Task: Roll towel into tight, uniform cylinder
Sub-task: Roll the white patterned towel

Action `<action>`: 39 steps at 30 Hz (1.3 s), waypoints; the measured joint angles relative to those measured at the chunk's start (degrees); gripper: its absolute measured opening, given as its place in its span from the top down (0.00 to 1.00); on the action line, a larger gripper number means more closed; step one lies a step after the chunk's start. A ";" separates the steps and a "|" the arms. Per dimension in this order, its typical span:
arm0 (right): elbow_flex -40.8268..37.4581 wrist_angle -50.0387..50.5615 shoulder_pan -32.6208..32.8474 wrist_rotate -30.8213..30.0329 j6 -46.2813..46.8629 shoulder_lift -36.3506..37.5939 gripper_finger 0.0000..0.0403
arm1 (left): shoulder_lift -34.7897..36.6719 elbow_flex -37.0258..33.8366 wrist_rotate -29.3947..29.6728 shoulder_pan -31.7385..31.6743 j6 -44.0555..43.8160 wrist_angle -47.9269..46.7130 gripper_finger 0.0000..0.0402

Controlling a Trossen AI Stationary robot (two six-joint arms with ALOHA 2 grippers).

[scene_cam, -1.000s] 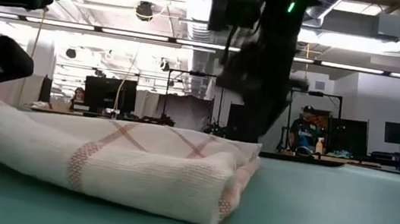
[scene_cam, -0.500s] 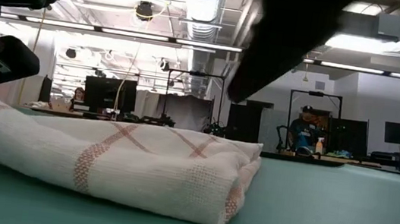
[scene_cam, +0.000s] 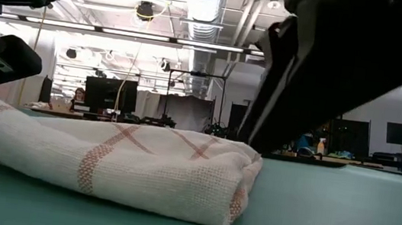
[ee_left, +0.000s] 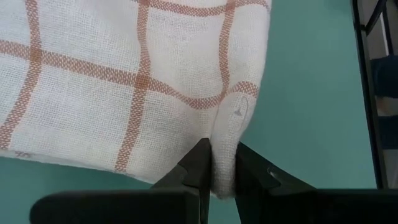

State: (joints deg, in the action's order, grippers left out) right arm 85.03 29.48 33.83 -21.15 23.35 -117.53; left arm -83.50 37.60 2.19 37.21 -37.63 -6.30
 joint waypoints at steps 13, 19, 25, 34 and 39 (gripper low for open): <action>0.00 -4.53 1.10 1.35 -12.78 -0.48 0.58 | 0.00 0.00 0.72 0.00 1.45 0.22 0.90; 0.42 -8.70 1.78 2.62 -16.80 -3.50 0.58 | 0.04 0.00 1.22 0.00 1.45 0.35 0.90; 1.38 -4.70 1.77 0.41 -16.50 -3.70 0.60 | 0.04 0.00 1.35 0.00 1.45 0.39 0.90; 1.36 -4.85 1.68 1.70 -17.75 -3.68 0.66 | 0.04 0.00 1.69 -0.02 1.39 0.68 0.90; 1.36 -4.75 1.65 1.62 -19.01 -3.69 0.66 | 0.04 0.00 1.69 0.00 1.11 0.70 0.90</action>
State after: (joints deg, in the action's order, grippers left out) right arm 86.39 24.73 35.48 -19.53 4.34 -121.22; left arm -83.46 37.60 3.88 37.21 -36.53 -5.61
